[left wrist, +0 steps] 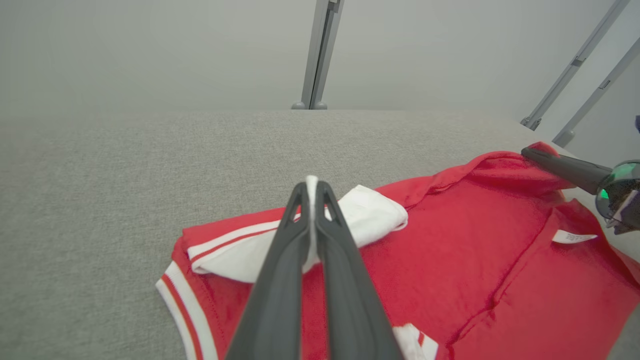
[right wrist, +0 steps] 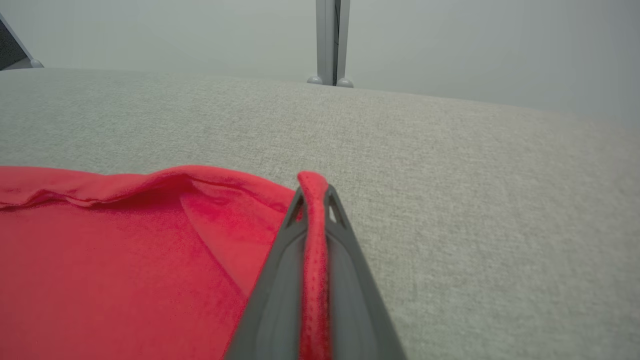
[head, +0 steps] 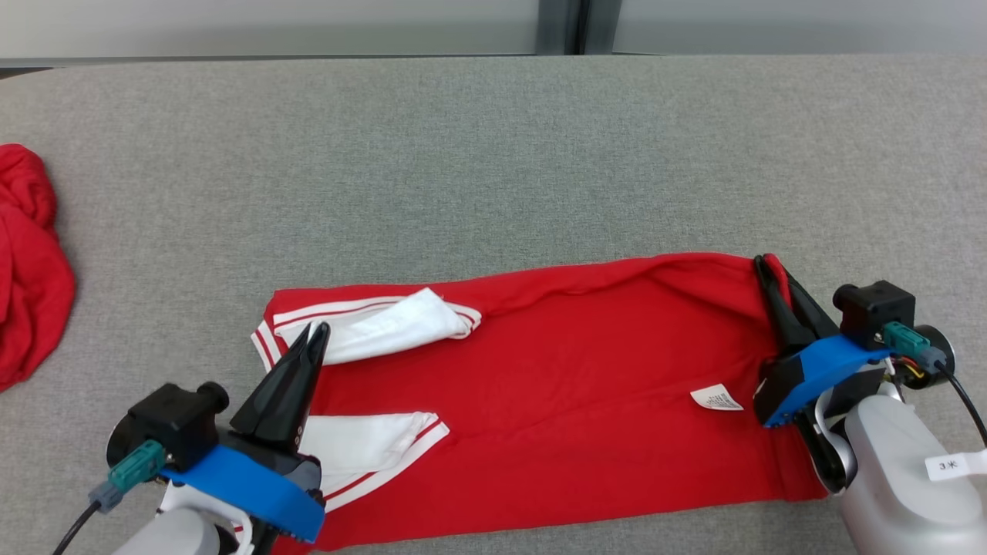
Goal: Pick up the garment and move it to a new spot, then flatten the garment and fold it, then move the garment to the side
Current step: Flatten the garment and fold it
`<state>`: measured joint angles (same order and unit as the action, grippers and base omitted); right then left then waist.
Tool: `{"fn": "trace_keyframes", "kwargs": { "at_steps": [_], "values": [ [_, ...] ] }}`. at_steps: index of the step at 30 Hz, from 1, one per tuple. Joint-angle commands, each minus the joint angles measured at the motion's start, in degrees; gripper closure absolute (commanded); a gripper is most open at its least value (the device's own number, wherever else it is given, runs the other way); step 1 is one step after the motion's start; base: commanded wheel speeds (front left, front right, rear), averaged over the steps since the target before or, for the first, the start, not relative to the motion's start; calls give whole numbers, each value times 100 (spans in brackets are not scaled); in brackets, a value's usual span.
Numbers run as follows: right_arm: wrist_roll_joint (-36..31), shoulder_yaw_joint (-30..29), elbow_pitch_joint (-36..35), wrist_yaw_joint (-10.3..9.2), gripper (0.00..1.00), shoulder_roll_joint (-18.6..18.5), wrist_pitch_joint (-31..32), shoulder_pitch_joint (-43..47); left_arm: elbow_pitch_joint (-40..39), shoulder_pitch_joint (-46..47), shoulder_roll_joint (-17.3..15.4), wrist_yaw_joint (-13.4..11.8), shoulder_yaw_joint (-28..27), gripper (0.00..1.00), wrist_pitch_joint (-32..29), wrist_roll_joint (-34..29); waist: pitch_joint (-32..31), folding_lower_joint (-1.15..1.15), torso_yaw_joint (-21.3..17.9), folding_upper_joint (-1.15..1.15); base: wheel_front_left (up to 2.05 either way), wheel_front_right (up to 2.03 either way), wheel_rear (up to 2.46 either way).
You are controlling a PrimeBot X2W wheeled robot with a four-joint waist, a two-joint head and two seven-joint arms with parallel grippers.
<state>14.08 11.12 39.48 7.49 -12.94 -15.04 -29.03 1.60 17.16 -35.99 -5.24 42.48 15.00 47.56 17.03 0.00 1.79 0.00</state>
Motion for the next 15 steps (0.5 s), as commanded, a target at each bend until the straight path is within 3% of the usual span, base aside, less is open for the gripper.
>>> {"fn": "trace_keyframes", "kwargs": {
  "at_steps": [1, 5, 12, 14, 15],
  "values": [
    [-27, -44, -64, 1, 100, -2, -18, 126, -78, -123, -48, -70, -23, 100, 24, 0, -11, 0, 13, 0, 0, 0, 0],
    [-43, -211, -297, 1, 100, -27, -18, 393, -254, -477, -61, -252, -131, 100, 24, 79, -83, 0, 104, 0, 0, 0, 0],
    [-134, -457, -699, 1, 100, 34, -18, 880, -274, -918, 41, -264, -256, 100, 24, 181, -240, 0, 178, 0, 0, 0, 0],
    [-120, -554, -843, 1, 23, 48, -18, 1012, -227, -991, 90, -241, -250, 100, 24, 176, -276, 0, 193, 0, 0, 0, 0],
    [-99, -611, -941, 1, 0, 60, -19, 1087, -213, -1011, 138, -239, -293, 87, 24, 163, -292, 0, 199, 0, 0, 0, 0]
  ]
}}
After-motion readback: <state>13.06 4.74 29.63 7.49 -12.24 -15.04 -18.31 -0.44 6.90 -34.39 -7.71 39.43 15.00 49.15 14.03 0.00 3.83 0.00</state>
